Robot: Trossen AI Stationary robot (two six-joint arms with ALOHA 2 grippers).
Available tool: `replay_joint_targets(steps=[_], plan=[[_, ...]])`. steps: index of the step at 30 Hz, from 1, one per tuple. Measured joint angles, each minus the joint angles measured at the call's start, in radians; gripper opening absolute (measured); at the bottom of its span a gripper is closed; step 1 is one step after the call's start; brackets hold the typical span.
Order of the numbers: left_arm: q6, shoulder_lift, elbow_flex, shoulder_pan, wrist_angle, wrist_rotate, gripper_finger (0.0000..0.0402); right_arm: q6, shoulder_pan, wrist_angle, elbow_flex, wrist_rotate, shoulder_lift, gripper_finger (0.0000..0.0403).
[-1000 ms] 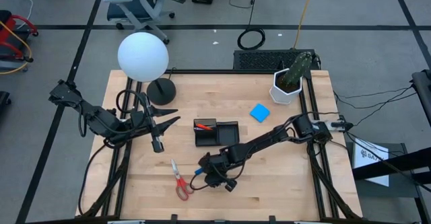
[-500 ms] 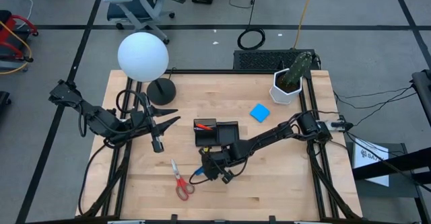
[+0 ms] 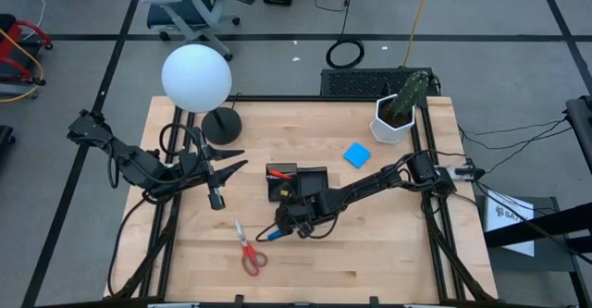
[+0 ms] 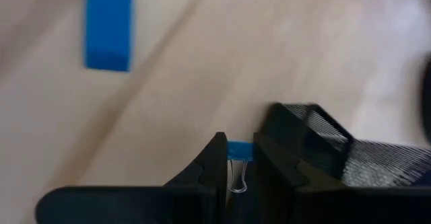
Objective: Pick and place office supplies into organizer
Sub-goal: Put the blue binder clip into the black desk organizer
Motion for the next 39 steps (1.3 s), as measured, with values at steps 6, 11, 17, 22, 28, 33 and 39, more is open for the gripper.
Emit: replay_joint_targets(steps=[6, 11, 17, 22, 28, 33, 39], plan=[[0.0, 0.0, 0.0, 0.0, 0.0, 0.0, 0.0104, 0.011, 0.0, 0.007, 0.0, 0.106, 0.0, 0.0047], [0.0, 0.0, 0.0, 0.0, 0.0, 0.0, 0.0104, 0.022, 0.0, 0.008, 0.0, 0.219, 0.0, 0.0047], [0.0, 0.0, 0.0, 0.0, 0.0, 0.0, 0.0104, 0.052, -0.001, 0.008, 0.0, 0.332, 0.0, 0.0047], [0.0, 0.0, 0.0, 0.0, 0.0, 0.0, 0.0104, 0.053, -0.003, 0.008, 0.0, 0.345, 0.0, 0.0047], [0.0, 0.0, 0.0, 0.0, 0.0, 0.0, 0.0104, 0.053, -0.003, 0.008, 0.0, 0.345, 0.0, 0.0047], [0.0, 0.0, 0.0, 0.0, -0.001, 0.0, 0.0104, 0.053, -0.003, 0.007, 0.0, 0.345, 0.0, 0.0059], [0.0, 0.0, 0.0, 0.0, -0.001, 0.0, 0.0104, 0.053, -0.004, 0.007, 0.001, 0.345, 0.0, 0.0088]])
